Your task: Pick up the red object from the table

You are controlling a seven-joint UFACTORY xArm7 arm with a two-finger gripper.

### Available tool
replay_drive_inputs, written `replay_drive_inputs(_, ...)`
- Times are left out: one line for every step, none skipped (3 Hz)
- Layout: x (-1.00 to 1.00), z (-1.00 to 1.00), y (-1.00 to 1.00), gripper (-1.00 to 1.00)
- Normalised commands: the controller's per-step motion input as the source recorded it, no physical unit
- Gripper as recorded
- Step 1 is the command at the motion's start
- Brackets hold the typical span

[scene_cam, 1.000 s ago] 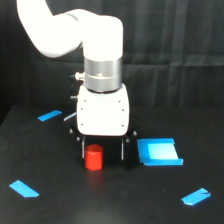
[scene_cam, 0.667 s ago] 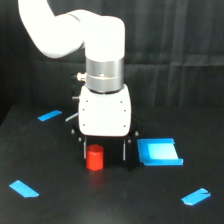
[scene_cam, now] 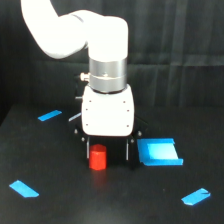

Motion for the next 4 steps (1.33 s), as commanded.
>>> replay_drive_inputs(0.09,-0.11,0.00,0.90)
replay_drive_inputs(0.20,-0.13,-0.05,0.98)
replay_drive_inputs(0.11,-0.09,-0.03,0.84)
replay_drive_inputs(0.15,-0.10,0.22,0.78)
